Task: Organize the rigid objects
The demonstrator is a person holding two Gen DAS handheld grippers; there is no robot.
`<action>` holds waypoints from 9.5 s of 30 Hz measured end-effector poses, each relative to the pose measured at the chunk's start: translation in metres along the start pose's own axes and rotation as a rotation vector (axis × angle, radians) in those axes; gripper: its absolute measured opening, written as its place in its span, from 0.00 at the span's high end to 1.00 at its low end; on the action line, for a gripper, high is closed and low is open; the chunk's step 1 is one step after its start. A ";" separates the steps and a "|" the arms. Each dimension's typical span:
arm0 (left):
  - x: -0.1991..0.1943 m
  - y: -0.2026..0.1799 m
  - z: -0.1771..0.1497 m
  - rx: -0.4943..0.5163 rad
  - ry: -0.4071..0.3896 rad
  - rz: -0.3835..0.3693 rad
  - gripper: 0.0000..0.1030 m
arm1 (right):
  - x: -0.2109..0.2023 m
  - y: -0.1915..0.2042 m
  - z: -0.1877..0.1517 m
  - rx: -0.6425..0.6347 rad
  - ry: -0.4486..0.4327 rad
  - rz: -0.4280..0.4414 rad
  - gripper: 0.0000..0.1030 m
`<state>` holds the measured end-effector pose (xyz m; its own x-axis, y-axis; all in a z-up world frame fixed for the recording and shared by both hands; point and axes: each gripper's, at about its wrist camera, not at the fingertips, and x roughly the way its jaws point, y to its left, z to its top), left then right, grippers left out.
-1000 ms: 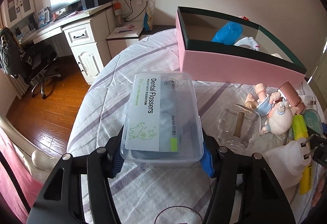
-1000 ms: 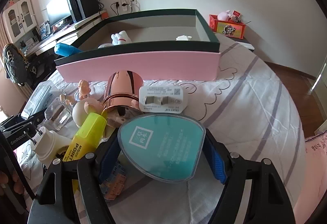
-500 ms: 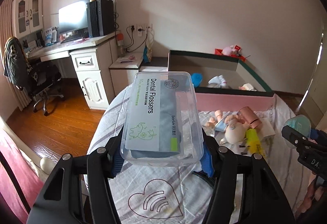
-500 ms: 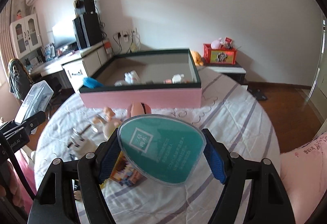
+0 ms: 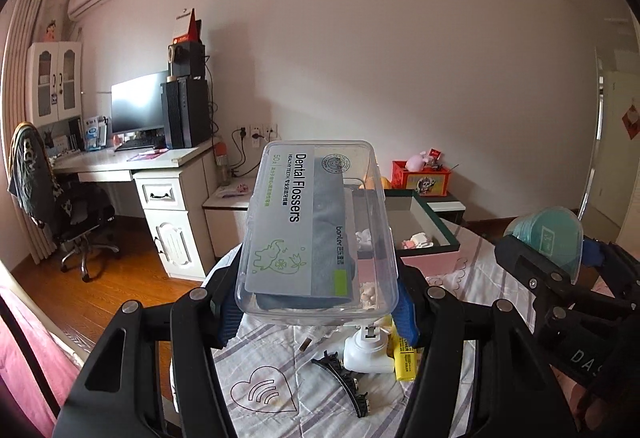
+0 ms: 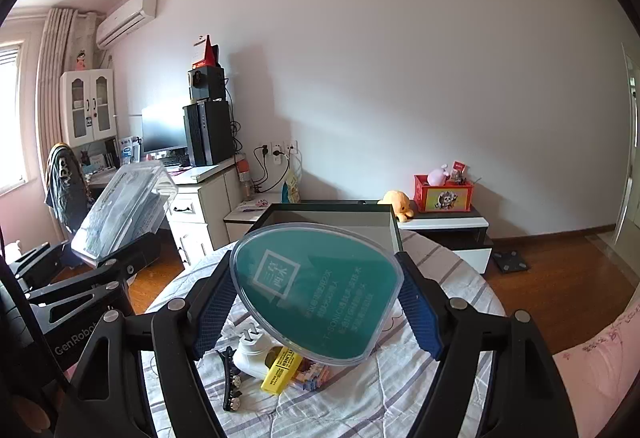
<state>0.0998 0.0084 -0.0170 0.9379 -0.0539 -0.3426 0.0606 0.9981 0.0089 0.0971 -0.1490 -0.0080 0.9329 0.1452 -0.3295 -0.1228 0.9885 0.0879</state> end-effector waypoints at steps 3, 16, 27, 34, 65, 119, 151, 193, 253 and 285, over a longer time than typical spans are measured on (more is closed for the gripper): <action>-0.007 -0.002 0.002 0.007 -0.011 0.002 0.41 | -0.004 0.002 0.002 -0.005 -0.004 0.005 0.25; 0.033 -0.013 0.002 0.028 0.033 0.001 0.41 | 0.029 -0.003 0.005 -0.021 0.028 -0.001 0.25; 0.163 -0.020 0.028 0.059 0.153 -0.047 0.41 | 0.139 -0.041 0.033 -0.003 0.125 0.006 0.25; 0.262 -0.010 0.034 0.038 0.299 -0.076 0.41 | 0.225 -0.070 0.031 0.044 0.267 0.014 0.25; 0.138 0.015 0.037 -0.026 0.081 0.050 0.00 | 0.111 -0.036 0.034 0.006 0.106 0.016 0.11; 0.018 -0.007 -0.054 -0.035 0.147 -0.027 0.00 | -0.001 -0.023 -0.054 0.001 0.118 -0.112 0.00; 0.137 0.009 -0.129 0.029 0.449 -0.048 0.81 | 0.160 -0.063 -0.094 0.041 0.485 -0.105 0.10; 0.017 -0.031 -0.025 0.024 0.058 -0.141 0.81 | -0.006 -0.010 -0.016 0.006 0.039 0.052 0.60; 0.336 -0.036 0.008 0.176 0.408 0.015 0.29 | 0.292 -0.068 0.003 0.007 0.391 0.009 0.35; -0.029 -0.012 0.003 0.040 -0.069 0.037 0.00 | -0.045 -0.006 0.006 0.000 -0.035 -0.017 0.11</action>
<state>0.0733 -0.0019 -0.0044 0.9609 -0.0204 -0.2761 0.0378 0.9976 0.0579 0.0578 -0.1617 0.0115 0.9462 0.1266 -0.2977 -0.1067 0.9909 0.0823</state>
